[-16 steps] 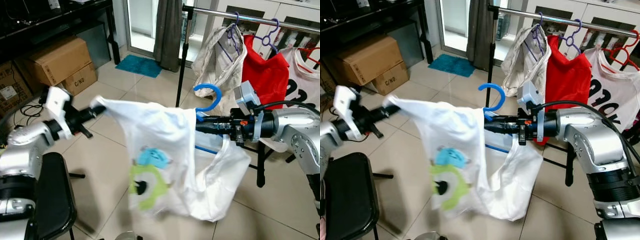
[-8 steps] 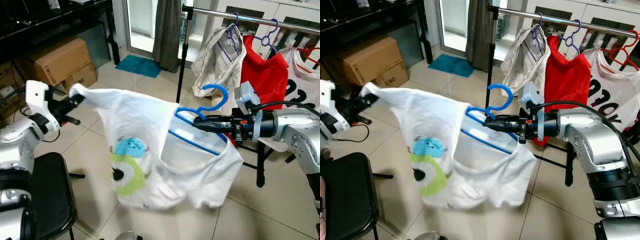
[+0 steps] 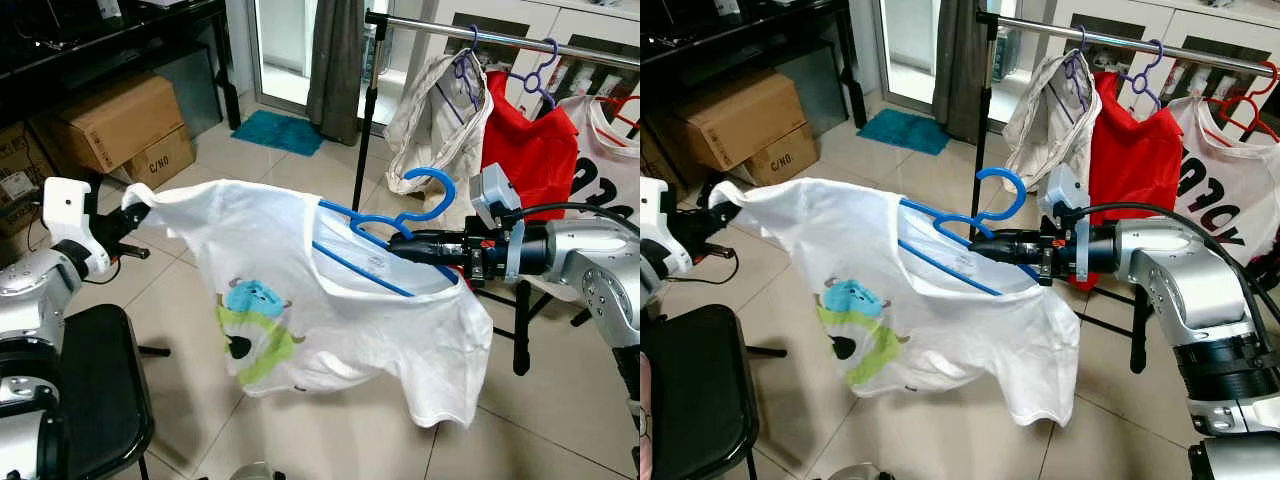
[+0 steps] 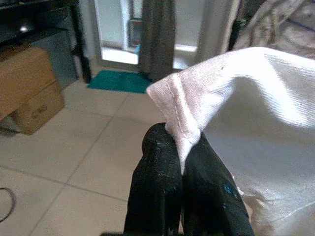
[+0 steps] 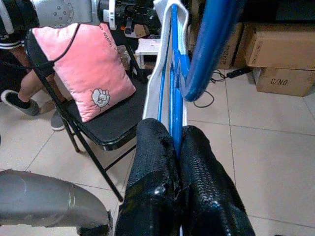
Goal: Hang hanger
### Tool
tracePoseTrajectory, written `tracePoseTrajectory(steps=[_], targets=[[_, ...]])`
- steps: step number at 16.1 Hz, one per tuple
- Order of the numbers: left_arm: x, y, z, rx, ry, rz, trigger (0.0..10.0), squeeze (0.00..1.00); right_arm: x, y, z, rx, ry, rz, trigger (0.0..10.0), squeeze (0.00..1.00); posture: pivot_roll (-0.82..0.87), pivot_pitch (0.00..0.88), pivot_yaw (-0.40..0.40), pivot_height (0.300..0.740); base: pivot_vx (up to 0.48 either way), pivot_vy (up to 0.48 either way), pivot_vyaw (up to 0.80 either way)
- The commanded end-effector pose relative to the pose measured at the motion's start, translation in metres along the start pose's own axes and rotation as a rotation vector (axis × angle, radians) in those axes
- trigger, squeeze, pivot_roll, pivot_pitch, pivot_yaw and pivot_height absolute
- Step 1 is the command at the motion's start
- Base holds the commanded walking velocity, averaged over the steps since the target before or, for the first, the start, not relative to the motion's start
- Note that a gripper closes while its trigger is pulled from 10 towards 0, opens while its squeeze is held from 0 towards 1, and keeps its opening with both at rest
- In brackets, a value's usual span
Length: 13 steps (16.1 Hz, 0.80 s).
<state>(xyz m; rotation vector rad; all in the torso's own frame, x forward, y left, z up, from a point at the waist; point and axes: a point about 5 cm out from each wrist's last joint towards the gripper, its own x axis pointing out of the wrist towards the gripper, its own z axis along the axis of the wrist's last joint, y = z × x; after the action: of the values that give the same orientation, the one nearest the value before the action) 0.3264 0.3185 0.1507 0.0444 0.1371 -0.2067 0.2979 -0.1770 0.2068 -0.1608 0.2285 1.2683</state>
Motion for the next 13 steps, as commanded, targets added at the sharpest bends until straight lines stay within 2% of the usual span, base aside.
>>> tracePoseTrajectory(steps=[1, 5, 6, 7, 8, 11, 13], targets=[[-0.002, 0.009, 0.009, 0.021, -0.02, 0.05, 0.0, 0.0, -0.001, -0.002, 0.008, -0.041, 0.007, -0.009, 10.0, 0.0, -0.08, 0.0, 0.018, 0.74, 0.0, 0.0, 0.0], [0.0, 0.008, 0.006, 0.017, -0.009, 0.04, 0.0, 0.0, 0.0, -0.002, 0.007, -0.041, 0.01, -0.009, 10.0, 0.0, -0.08, 0.0, 0.016, 0.74, 0.0, 0.0, 0.0], [0.002, 0.002, 0.006, -0.018, -0.02, -0.021, 6.9, 0.0, 0.0, -0.002, 0.006, -0.04, 0.011, -0.012, 10.0, 0.0, -0.08, 0.0, 0.016, 0.74, 0.0, 0.0, 0.0], [0.004, -0.005, 0.006, -0.015, -0.027, -0.075, 10.0, 0.29, 0.001, -0.002, 0.005, -0.038, 0.012, -0.016, 10.0, 0.0, -0.08, 0.0, 0.017, 0.74, 0.0, 0.0, 0.0], [0.007, -0.013, 0.003, 0.005, -0.022, -0.102, 10.0, 1.0, 0.002, -0.002, 0.001, -0.01, 0.014, -0.034, 10.0, 0.0, -0.08, 0.0, 0.019, 0.74, 0.0, 0.0, 0.0], [0.008, -0.021, -0.006, 0.006, -0.004, -0.105, 10.0, 1.0, 0.001, 0.002, -0.009, 0.033, 0.031, -0.058, 10.0, 0.0, -0.08, 0.0, 0.024, 0.74, 0.0, 0.0, 0.0], [0.005, -0.027, -0.02, 0.019, 0.049, -0.088, 10.0, 1.0, 0.0, 0.002, -0.022, 0.065, 0.062, -0.117, 10.0, 0.0, -0.07, 0.0, 0.029, 0.74, 0.0, 0.0, 0.0]])
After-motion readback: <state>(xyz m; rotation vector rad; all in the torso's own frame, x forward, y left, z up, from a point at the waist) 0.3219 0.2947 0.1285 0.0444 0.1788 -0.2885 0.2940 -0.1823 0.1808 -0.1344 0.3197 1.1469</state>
